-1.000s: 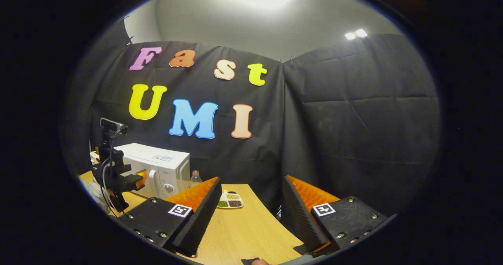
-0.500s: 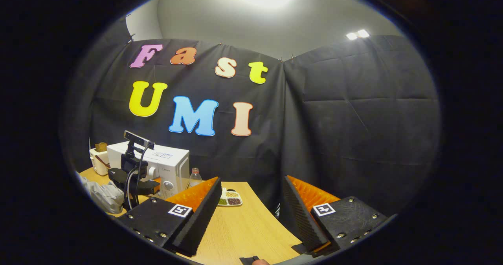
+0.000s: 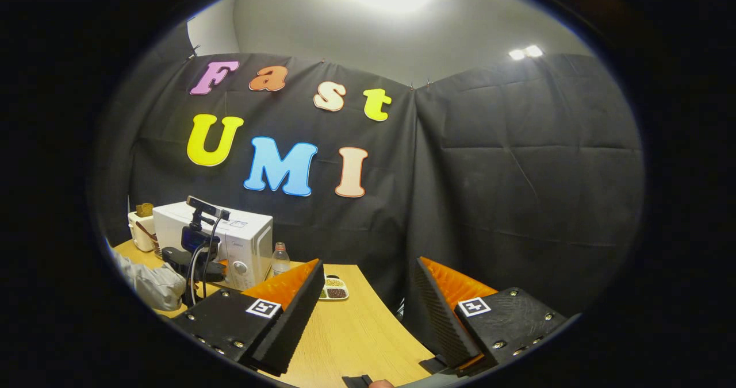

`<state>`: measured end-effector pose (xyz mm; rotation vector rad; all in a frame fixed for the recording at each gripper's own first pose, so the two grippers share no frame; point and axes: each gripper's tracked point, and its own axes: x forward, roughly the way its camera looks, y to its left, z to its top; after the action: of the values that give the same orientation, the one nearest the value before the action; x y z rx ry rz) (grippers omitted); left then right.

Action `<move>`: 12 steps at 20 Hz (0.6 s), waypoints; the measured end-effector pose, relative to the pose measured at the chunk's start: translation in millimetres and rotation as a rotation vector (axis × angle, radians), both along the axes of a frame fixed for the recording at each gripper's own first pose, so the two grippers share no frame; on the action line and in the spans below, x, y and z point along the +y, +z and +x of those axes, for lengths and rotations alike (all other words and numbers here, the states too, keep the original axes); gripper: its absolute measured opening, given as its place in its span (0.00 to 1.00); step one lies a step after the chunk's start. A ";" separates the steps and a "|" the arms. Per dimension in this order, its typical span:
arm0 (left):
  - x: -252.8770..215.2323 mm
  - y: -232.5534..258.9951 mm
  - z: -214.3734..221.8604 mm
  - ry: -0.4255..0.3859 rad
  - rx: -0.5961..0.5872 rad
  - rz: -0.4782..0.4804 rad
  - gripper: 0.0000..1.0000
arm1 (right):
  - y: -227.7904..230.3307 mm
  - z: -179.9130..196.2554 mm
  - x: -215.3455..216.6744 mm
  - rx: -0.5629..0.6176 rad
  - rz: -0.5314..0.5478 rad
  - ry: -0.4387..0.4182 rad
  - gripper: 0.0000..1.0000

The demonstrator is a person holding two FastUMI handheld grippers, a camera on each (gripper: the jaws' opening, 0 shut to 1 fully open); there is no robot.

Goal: Open the microwave oven with the left hand, put the food in, and close the microwave oven.

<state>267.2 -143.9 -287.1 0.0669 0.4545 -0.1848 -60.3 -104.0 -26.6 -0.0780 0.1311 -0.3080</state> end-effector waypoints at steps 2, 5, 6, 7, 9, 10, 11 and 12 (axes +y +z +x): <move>0.6 -0.1 2.1 0.016 0.021 -0.011 0.34 | 0.4 0.3 -0.9 -0.002 -0.001 0.002 0.96; 0.5 0.4 -1.7 0.019 0.042 -0.018 0.25 | -1.2 3.0 4.3 -0.002 0.008 0.021 0.96; 1.7 -1.8 -3.5 0.010 0.055 -0.022 0.21 | -0.7 2.8 5.7 -0.005 0.010 0.028 0.96; 2.7 -0.8 -3.6 0.002 0.061 -0.032 0.19 | 0.1 3.4 7.3 -0.009 0.009 0.037 0.96; 3.2 1.1 -7.2 0.008 0.071 -0.050 0.13 | 0.4 4.3 8.8 -0.015 0.004 0.051 0.96; 6.1 -0.7 -18.8 0.031 0.104 -0.060 0.12 | 1.6 4.8 9.1 -0.019 0.003 0.055 0.96; 9.1 1.3 -25.4 0.032 0.072 -0.062 0.12 | 2.9 4.9 9.3 -0.025 0.008 0.058 0.96; 12.7 7.0 -32.1 0.022 0.040 -0.058 0.12 | 4.2 6.4 11.2 -0.033 0.018 0.065 0.96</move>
<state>235.1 -131.2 -280.1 0.0009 0.4894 -0.1781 -53.9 -92.8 -22.4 -0.0593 0.0985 -0.2426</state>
